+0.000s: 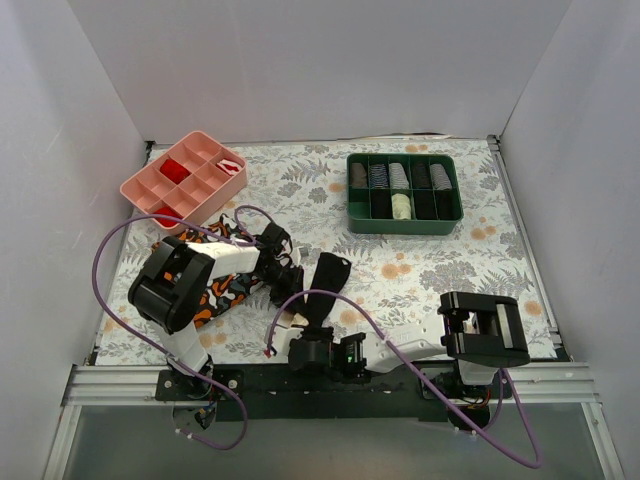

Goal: Roll the underwear
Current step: Roll the underwear to the center of the board.

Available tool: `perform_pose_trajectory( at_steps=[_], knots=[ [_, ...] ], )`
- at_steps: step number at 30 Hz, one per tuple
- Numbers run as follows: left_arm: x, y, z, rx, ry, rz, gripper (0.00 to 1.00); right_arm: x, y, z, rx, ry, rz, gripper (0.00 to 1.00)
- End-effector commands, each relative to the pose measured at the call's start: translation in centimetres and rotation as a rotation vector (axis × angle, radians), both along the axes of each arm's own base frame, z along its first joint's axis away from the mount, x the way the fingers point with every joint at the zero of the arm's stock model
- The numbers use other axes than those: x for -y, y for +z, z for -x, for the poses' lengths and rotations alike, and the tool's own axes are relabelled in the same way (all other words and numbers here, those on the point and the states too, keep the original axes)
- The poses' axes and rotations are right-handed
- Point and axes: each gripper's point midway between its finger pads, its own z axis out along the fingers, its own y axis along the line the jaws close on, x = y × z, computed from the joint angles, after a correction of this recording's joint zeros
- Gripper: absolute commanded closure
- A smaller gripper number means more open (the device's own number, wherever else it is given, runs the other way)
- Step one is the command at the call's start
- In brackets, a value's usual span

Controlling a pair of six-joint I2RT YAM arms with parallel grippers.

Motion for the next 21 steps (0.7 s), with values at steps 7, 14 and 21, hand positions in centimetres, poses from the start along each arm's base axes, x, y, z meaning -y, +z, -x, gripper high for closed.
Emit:
perform_pose_trajectory(
  at_steps=[7,14,21],
  knots=[
    [0.0,0.4,0.5,0.019,-0.017,0.032,1.0,-0.6,-0.4,-0.5,-0.131,-0.014,-0.06,0.99],
    [-0.2,0.9,-0.5,0.077,0.017,0.003,0.89,-0.1,0.2,-0.4,-0.301,-0.035,-0.143,0.99],
    [-0.8,1.9,-2.5,0.173,0.087,-0.041,0.71,0.6,0.7,0.7,-0.538,-0.058,-0.269,0.99]
  ],
)
